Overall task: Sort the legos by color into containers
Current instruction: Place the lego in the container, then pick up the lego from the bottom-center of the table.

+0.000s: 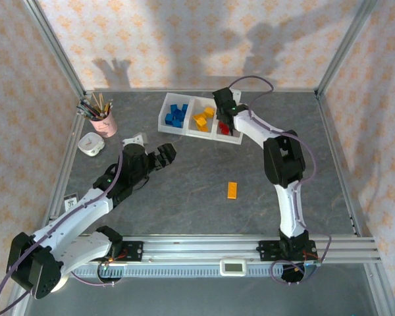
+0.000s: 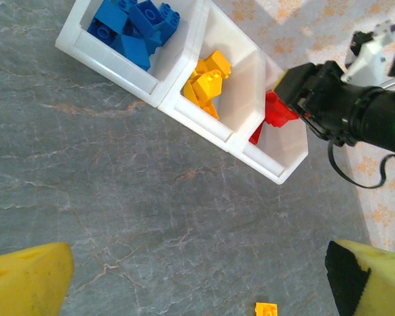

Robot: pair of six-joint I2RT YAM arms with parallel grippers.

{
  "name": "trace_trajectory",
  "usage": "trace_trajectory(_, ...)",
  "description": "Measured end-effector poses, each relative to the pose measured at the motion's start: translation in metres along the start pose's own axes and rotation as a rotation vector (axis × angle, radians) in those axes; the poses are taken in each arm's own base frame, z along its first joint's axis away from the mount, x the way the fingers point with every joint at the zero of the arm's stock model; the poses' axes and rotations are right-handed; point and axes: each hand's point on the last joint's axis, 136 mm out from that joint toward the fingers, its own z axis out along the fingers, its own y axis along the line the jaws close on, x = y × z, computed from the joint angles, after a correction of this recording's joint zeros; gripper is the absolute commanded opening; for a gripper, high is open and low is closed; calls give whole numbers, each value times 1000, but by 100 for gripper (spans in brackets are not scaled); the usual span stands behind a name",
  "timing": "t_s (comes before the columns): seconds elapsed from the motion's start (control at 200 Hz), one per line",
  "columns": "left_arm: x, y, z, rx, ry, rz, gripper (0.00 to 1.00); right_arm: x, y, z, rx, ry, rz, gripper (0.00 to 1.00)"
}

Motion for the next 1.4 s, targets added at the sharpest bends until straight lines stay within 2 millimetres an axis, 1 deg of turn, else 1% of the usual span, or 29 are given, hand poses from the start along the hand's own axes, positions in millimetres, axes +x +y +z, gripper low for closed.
trace_trajectory(0.11, -3, -5, 3, 13, -3, 9, 99, -3, 5, 1, -4, -2, -17, 63)
trace_trajectory(0.25, -6, -10, 3, 31, -8, 11, 99, -7, 7, -6, -13, -10, -23, 66)
trace_trajectory(0.32, -5, -12, 2, 38, -4, 12, 99, -7, 4, -13, -18, -10, -23, 68)
trace_trajectory(0.42, -5, -13, 2, 45, 1, 13, 99, -6, -4, -33, -36, -6, -20, 69)
trace_trajectory(0.515, -5, -16, 2, 53, 5, 19, 99, -4, -13, -61, -64, -9, -8, 71)
trace_trajectory(0.586, -3, -17, 1, 60, 12, 21, 99, 1, -18, -81, -92, -9, 3, 73)
trace_trajectory(0.651, -3, -18, 0, 66, 17, 30, 99, 11, -20, -98, -120, -3, 10, 74)
trace_trajectory(0.746, -1, -19, -3, 78, 28, 39, 99, 37, -21, -116, -152, 27, 6, 77)
trace_trajectory(0.881, 4, -20, -9, 101, 36, 42, 99, 91, -26, -131, -178, 114, -9, 79)
trace_trajectory(0.986, 23, -17, -11, 115, 76, 56, 99, 136, -31, -142, -198, 193, -19, 82)
trace_trajectory(1.101, 44, -15, -12, 126, 121, 80, 99, 177, -37, -154, -200, 260, -33, 83)
trace_trajectory(1.171, 54, -12, -13, 127, 139, 86, 99, 200, -38, -161, -197, 291, -33, 84)
trace_trajectory(1.281, 65, 0, -13, 111, 154, 79, 99, 231, -40, -171, -190, 325, -35, 86)
trace_trajectory(1.401, 71, 11, -11, 82, 156, 63, 99, 256, -45, -174, -166, 352, -33, 86)
